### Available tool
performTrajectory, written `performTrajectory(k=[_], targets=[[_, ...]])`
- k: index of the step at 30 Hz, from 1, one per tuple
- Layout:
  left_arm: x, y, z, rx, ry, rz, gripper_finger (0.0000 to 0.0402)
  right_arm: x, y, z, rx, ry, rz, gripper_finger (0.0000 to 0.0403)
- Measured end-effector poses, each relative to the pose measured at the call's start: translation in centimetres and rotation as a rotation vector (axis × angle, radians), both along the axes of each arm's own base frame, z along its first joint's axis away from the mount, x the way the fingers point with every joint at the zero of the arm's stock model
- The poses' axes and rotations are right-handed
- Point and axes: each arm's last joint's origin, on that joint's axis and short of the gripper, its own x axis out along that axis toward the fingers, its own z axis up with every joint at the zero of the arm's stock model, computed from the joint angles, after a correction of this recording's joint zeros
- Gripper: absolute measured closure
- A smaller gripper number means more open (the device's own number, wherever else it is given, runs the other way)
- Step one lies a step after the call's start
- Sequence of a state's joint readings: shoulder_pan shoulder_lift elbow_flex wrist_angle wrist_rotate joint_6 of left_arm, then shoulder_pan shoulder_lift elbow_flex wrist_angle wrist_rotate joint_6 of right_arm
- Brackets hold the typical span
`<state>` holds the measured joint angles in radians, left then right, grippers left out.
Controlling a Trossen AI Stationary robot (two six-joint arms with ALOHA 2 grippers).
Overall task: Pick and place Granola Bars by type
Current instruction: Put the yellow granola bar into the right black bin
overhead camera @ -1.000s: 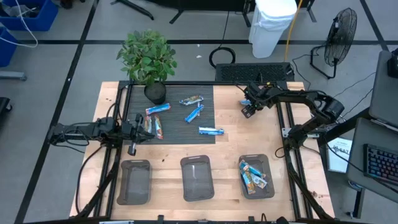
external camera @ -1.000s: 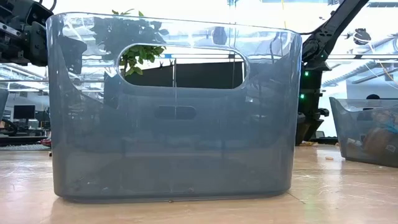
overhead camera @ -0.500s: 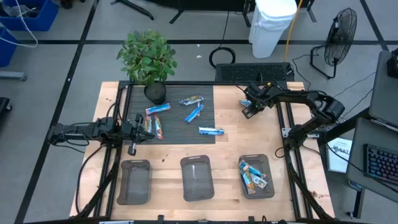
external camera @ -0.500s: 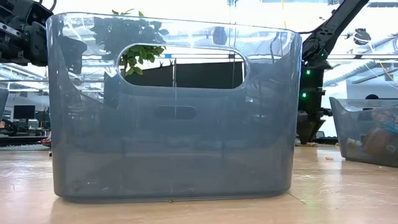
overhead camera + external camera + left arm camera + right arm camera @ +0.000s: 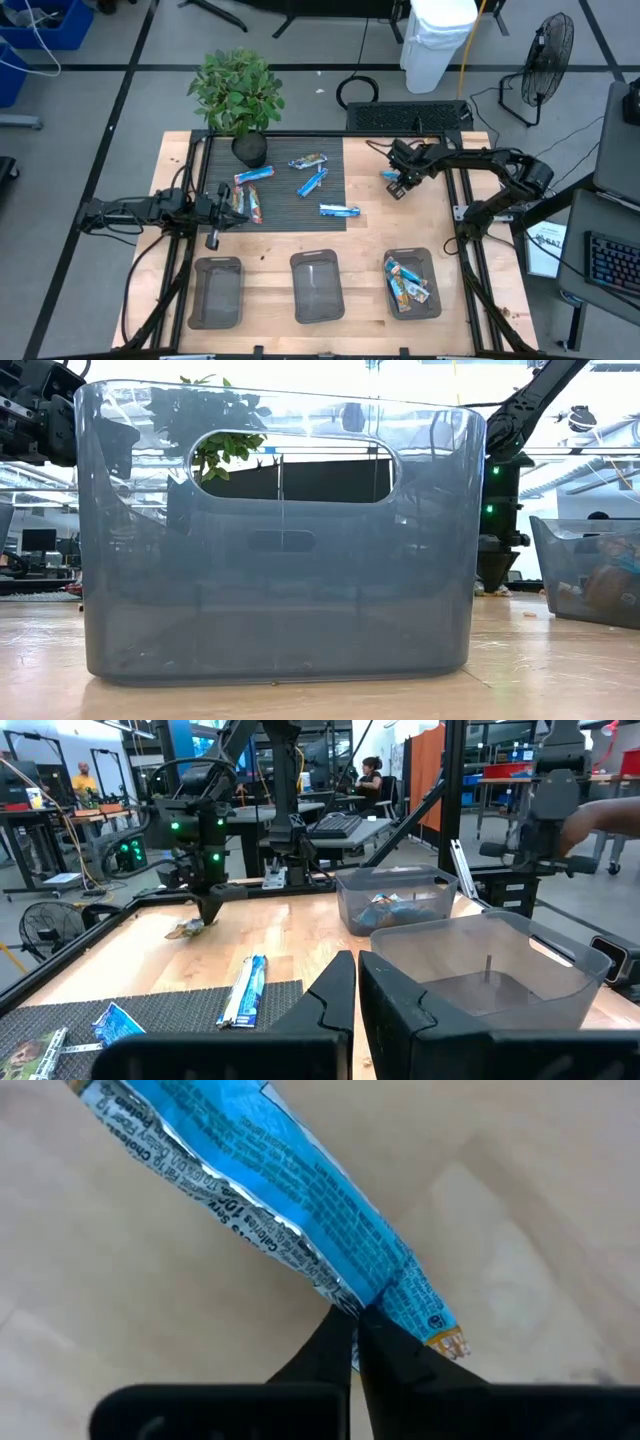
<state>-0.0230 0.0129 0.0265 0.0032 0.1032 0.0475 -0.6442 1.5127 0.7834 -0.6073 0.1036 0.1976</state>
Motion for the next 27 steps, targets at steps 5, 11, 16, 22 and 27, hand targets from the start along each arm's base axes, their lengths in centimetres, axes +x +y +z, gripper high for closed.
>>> performTrajectory(k=[5, 11, 16, 22, 27], targets=[[0.0, 0.0, 0.0, 0.0, 0.0, 0.0, 0.0376, 1.0, 1.6, 0.1, 0.0, -0.008, 0.078, 0.0401], [0.0, 0.0, 0.0, 0.0, 0.0, 0.0, 0.0376, 2.2, 3.8, 1.5, -0.031, -0.094, 0.158, 0.0402], [0.0, 0.0, 0.0, 0.0, 0.0, 0.0, 0.0376, 3.5, 6.2, 3.2, -0.094, -0.232, 0.229, 0.0403], [0.0, 0.0, 0.0, 0.0, 0.0, 0.0, 0.0376, 4.3, 10.1, 5.4, -0.111, -0.39, 0.329, 0.0403], [0.0, 0.0, 0.0, 0.0, 0.0, 0.0, 0.0376, 4.1, 13.6, 7.1, -0.085, -0.504, 0.402, 0.0403]])
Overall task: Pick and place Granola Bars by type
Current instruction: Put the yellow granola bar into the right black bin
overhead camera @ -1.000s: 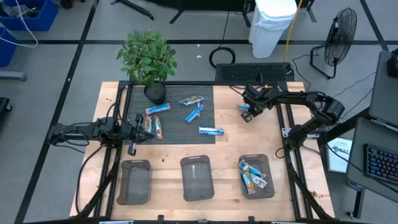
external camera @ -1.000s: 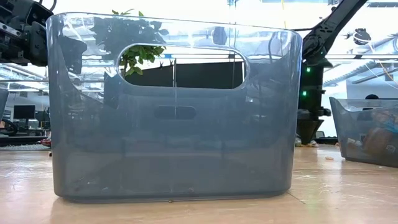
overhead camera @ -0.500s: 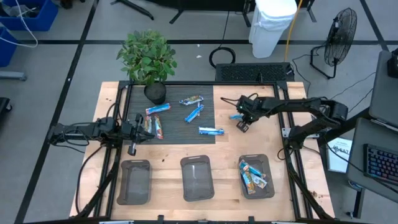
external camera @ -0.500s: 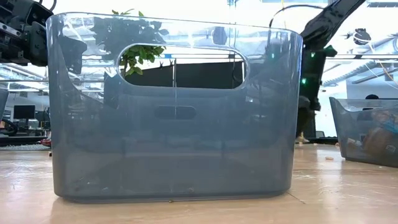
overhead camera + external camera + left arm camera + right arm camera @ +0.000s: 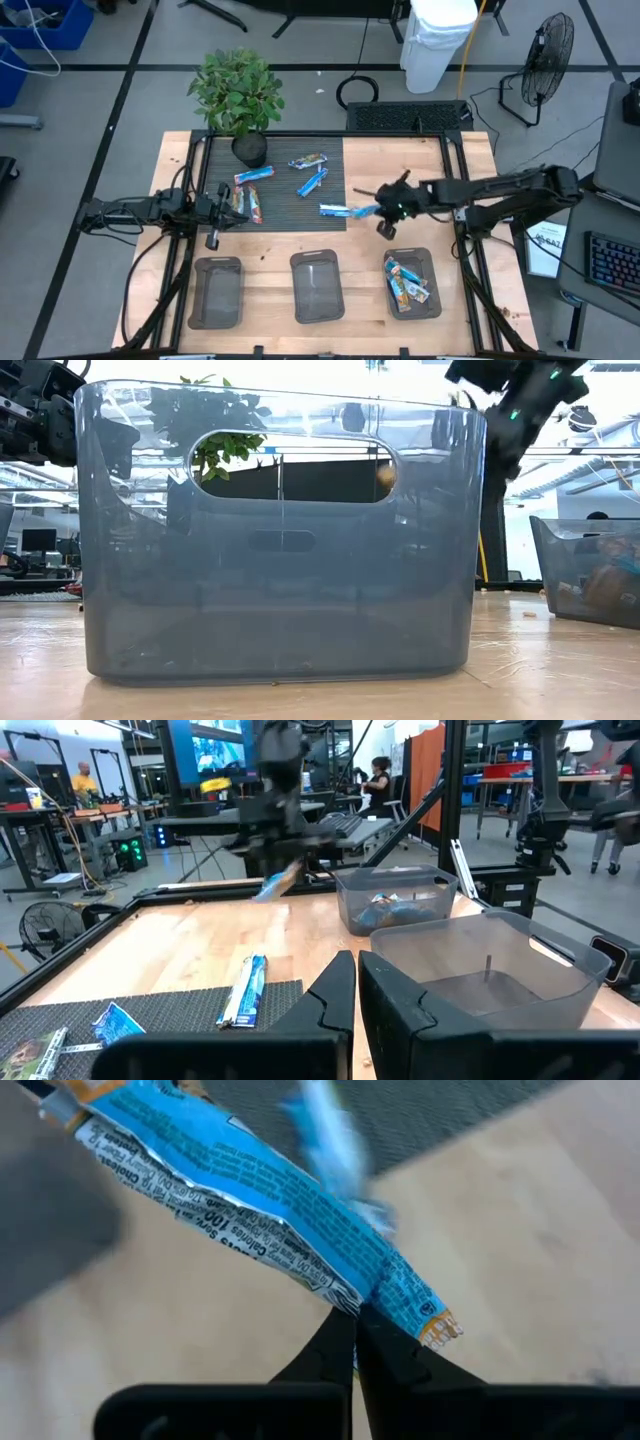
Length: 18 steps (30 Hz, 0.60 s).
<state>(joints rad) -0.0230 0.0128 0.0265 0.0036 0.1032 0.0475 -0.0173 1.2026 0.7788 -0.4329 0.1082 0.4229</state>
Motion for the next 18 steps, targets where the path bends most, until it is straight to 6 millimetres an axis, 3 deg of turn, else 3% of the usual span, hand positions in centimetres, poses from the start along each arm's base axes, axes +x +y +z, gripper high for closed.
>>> performTrajectory(k=[8, 18], targets=[[0.0, 0.0, 0.0, 0.0, 0.001, 0.0, 0.0376, -1.6, 6.0, 1.8, 0.059, -0.114, 0.11, 0.0403], [0.0, 0.0, 0.0, 0.0, 0.001, 0.0, 0.0376, -4.3, 12.2, 1.9, 0.258, -0.093, 0.202, 0.0403]])
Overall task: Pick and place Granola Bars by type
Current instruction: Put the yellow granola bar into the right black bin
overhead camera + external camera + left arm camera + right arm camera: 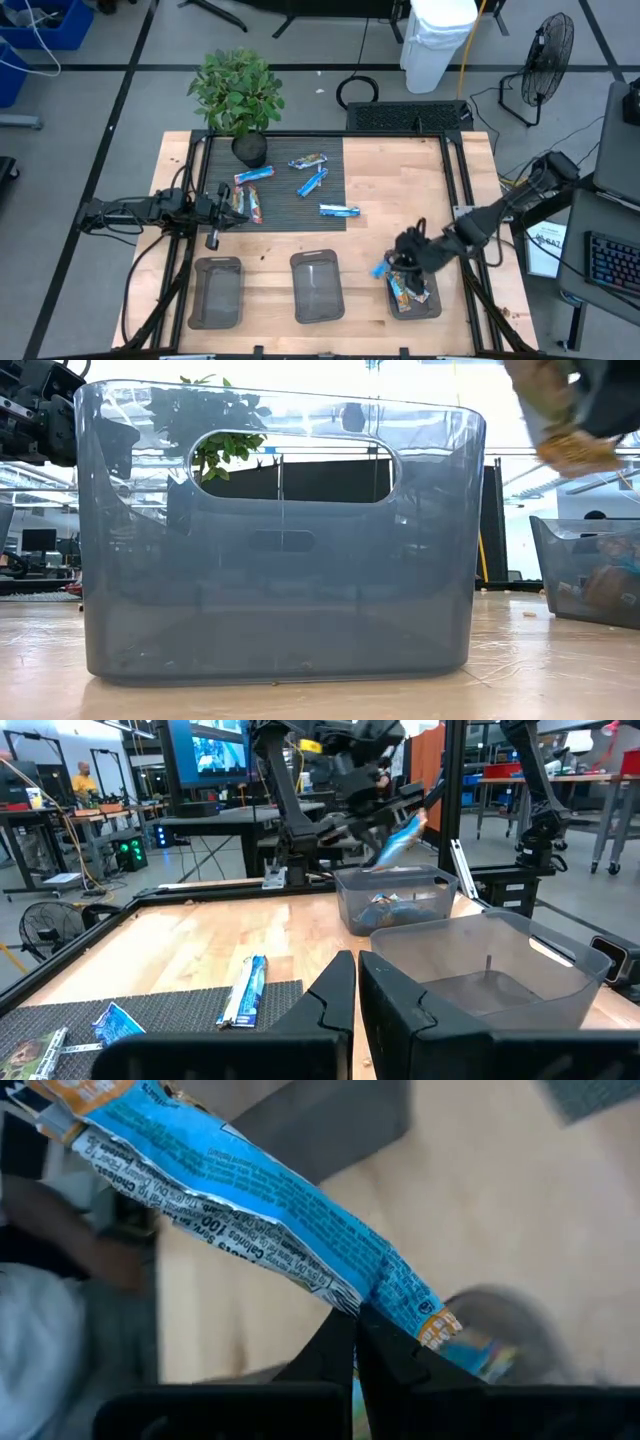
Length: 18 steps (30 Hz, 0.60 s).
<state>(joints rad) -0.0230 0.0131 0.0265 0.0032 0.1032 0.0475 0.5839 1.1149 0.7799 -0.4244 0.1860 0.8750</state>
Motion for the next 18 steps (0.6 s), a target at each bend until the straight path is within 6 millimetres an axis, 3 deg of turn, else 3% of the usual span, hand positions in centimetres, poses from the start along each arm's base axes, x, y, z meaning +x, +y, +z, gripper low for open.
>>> performTrajectory(k=[8, 18], targets=[[0.0, 0.0, 0.0, 0.0, 0.0, 0.0, 0.0376, -2.1, 1.8, -0.5, 0.117, 0.136, -0.083, 0.0403], [0.0, 0.0, 0.0, 0.0, 0.0, 0.0, 0.0376, -4.1, 1.3, -1.6, 0.1, 0.339, -0.271, 0.0403]])
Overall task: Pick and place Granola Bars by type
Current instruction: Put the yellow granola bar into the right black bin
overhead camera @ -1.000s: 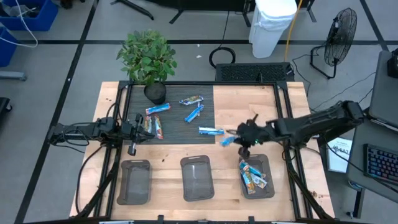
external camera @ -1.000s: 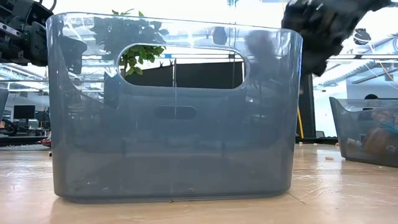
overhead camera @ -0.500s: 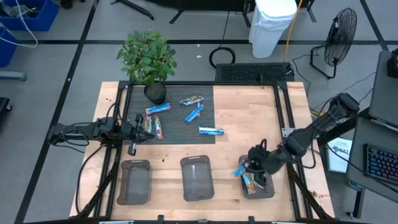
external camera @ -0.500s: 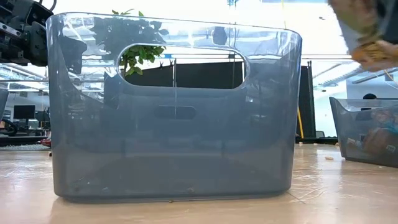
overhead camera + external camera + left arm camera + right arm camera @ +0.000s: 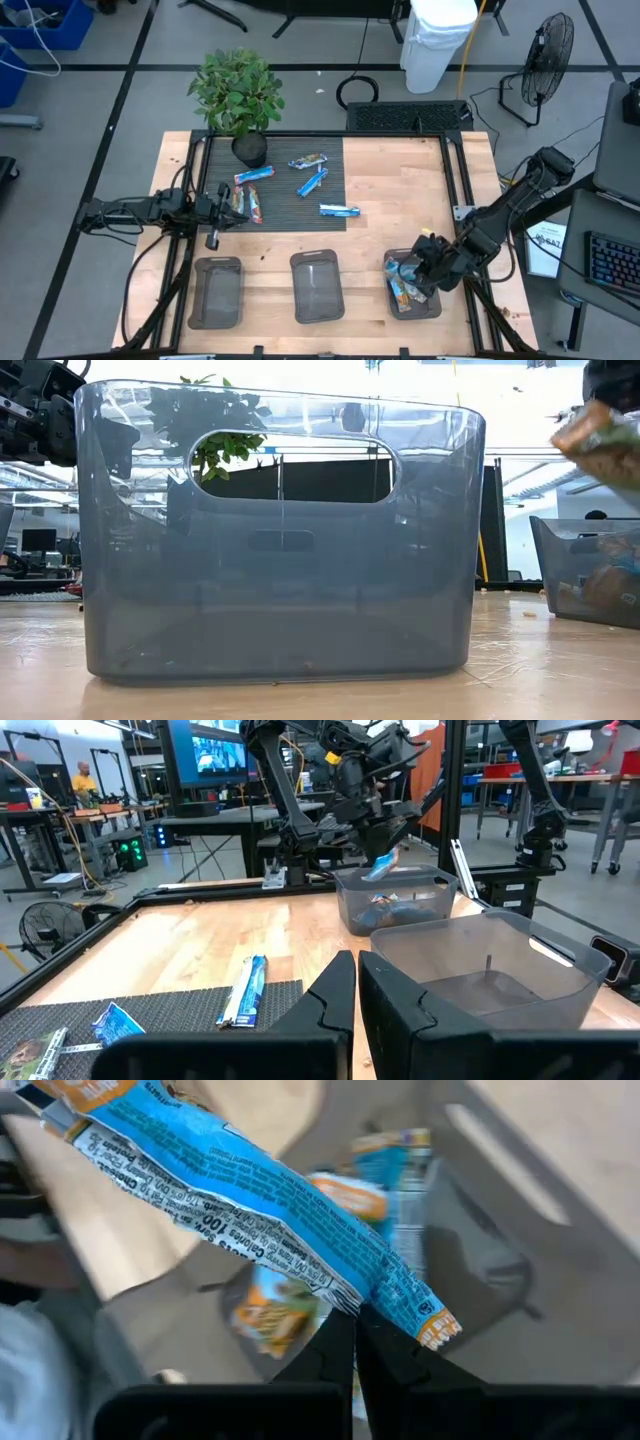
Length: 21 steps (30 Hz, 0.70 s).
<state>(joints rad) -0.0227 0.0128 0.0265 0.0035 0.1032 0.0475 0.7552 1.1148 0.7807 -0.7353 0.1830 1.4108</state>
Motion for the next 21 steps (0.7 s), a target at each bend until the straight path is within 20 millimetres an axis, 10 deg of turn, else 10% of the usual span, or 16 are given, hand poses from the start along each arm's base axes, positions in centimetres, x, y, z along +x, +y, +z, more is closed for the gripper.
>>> performTrajectory(k=[21], targets=[[0.0, 0.0, 0.0, 0.0, 0.0, 0.0, 0.0376, -0.46, -0.75, -0.28, -0.088, 0.025, -0.089, 0.0403]])
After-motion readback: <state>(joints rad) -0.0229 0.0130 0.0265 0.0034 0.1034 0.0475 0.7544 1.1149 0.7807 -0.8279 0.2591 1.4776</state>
